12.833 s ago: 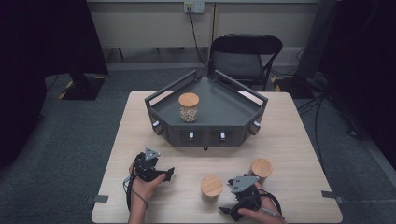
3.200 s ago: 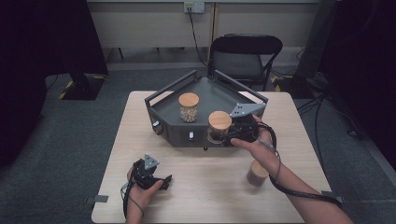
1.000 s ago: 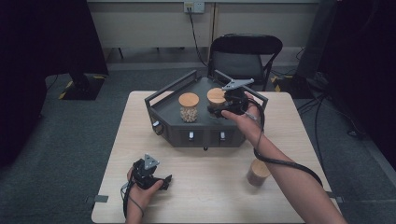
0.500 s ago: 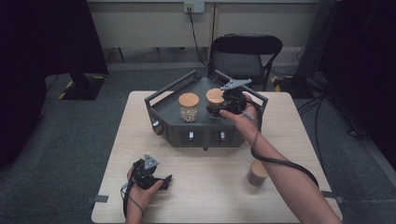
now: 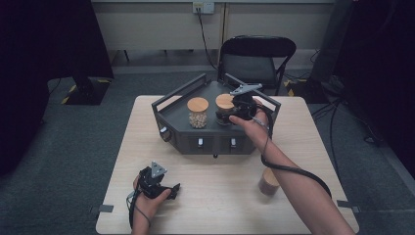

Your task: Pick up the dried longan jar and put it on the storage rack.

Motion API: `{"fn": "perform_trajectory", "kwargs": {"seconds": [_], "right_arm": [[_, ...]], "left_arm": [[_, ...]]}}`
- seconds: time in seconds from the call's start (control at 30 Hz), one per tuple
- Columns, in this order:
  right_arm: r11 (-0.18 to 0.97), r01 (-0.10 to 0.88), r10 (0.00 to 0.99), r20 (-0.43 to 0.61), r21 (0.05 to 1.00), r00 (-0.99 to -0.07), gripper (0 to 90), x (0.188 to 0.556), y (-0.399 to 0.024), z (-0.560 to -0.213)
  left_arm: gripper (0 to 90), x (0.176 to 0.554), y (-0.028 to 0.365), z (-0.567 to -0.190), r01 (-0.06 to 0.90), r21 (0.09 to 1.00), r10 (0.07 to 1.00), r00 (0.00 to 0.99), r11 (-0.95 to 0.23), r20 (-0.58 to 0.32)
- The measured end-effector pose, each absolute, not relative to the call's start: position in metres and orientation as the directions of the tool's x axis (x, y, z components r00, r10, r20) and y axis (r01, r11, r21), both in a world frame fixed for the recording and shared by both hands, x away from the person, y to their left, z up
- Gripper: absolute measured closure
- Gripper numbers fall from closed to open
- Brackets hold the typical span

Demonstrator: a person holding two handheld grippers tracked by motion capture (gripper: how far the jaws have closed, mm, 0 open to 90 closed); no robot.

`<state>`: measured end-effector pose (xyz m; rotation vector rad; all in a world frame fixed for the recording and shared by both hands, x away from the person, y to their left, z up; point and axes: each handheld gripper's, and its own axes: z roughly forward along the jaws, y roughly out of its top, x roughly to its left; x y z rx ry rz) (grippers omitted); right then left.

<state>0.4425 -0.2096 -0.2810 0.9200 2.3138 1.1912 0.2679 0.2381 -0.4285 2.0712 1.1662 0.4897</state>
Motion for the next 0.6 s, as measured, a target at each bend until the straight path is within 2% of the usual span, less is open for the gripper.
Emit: {"fn": "perform_trajectory", "kwargs": {"seconds": [0.6], "right_arm": [[0.419,0.398,0.700,-0.011,0.816,-0.714,25.0,0.4456,-0.2107,-0.2872]], "left_arm": [[0.0,0.2679,0.2381,-0.4285,0.588,0.729,0.852,0.523,-0.350,-0.012]]}}
